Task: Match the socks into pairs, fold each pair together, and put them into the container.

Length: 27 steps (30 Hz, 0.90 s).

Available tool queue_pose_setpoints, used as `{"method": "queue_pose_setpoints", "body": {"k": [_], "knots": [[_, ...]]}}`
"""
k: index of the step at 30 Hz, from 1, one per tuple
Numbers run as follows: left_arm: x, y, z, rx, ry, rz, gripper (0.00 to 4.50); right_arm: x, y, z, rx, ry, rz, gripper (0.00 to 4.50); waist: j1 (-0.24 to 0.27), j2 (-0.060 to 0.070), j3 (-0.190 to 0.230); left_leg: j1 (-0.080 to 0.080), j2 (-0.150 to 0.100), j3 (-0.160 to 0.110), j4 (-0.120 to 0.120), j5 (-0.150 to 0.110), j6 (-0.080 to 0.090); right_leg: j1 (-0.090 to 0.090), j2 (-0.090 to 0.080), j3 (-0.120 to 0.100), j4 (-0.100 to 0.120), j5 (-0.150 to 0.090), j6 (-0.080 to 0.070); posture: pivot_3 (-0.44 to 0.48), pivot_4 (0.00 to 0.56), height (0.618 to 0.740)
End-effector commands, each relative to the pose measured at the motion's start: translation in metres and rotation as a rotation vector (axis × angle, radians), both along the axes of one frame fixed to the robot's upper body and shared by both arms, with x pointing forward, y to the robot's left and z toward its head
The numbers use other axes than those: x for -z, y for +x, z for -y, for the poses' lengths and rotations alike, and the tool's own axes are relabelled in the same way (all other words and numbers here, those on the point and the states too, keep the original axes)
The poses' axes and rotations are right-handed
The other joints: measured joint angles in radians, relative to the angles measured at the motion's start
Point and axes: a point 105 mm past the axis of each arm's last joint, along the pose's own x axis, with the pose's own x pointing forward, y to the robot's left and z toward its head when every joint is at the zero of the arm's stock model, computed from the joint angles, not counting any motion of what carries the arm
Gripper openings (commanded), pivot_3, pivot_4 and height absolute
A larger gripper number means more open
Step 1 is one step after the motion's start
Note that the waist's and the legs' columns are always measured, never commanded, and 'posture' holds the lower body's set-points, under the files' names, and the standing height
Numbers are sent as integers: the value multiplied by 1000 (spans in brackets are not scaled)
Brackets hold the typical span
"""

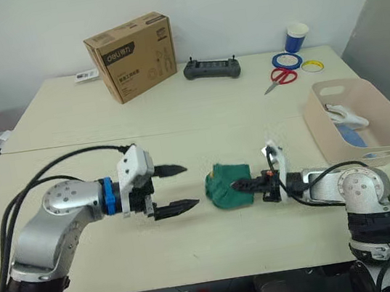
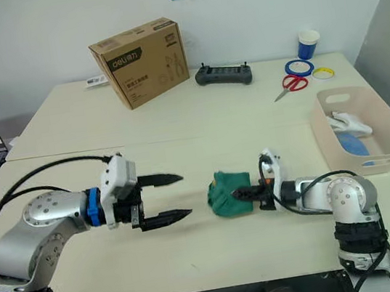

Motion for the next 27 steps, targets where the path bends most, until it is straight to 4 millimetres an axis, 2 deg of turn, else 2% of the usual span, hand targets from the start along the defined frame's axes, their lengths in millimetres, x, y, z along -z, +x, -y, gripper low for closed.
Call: {"method": "queue_pose_setpoints", "body": {"k": [1,5,11,13,15,20,24,27], "knots": [[-27,5,14,1,-87,55,4478,-25,4,7,34,-34,177,0,1,0,0,0,0,0,0,0,0,0,0,0,-1,0,0,0,150,740],[-53,18,32,7,-154,117,4478,-52,12,29,124,-44,310,0,0,-1,1,0,0,1,-1,0,0,0,0,1,-1,0,1,0,150,740],[-76,35,55,33,-174,184,4478,-98,28,66,266,-92,482,0,2,-1,2,0,-1,1,-1,0,0,0,0,1,-1,0,1,0,150,740],[-80,43,63,34,-165,209,4478,-112,34,85,336,-148,529,0,3,-1,2,0,-1,1,-1,0,0,0,1,1,-1,0,1,0,150,740],[-81,48,67,36,-154,228,4478,-120,38,95,372,-171,551,0,4,-1,2,0,-1,1,-1,0,0,0,0,2,-1,0,1,0,150,740],[-90,49,93,120,-169,262,4478,-148,47,152,481,-634,769,0,18,3,6,-1,-3,3,-2,0,0,-1,-1,3,-2,-1,1,0,150,740],[-91,53,108,135,-196,278,4478,-160,51,173,491,-774,846,0,21,3,6,-1,-3,3,-2,0,0,-1,-1,4,-3,-1,2,0,150,740],[-89,53,124,164,-210,275,4478,-163,53,193,459,-981,902,0,25,4,7,-1,-3,4,-1,0,0,-1,-2,4,-3,-1,2,0,150,740]]}}
